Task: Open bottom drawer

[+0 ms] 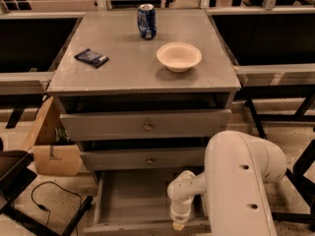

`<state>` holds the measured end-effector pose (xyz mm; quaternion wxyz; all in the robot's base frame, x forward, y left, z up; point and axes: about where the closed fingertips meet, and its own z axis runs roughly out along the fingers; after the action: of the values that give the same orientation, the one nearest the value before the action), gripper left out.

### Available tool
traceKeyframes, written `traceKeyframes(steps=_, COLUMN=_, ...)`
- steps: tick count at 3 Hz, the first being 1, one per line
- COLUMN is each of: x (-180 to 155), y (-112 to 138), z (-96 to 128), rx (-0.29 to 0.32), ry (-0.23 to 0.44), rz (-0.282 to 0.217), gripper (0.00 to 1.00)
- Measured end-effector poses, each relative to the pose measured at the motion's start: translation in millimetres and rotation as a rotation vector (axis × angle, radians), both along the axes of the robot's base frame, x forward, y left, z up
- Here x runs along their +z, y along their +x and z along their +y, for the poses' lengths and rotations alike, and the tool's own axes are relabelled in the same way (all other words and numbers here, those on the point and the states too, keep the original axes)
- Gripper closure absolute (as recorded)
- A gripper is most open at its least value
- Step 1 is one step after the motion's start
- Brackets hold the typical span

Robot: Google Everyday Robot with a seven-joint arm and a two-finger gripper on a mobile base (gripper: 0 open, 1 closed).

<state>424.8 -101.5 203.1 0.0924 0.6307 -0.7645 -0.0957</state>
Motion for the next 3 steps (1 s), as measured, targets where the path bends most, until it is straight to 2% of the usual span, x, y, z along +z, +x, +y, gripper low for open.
traceKeyframes(steps=1, x=0.0, y=0.0, z=0.0, rx=0.000, ry=0.000, rz=0.000, gripper=0.81)
traceKeyframes(steps=3, x=0.0, y=0.0, z=0.0, rx=0.000, ry=0.000, rz=0.000, gripper=0.35)
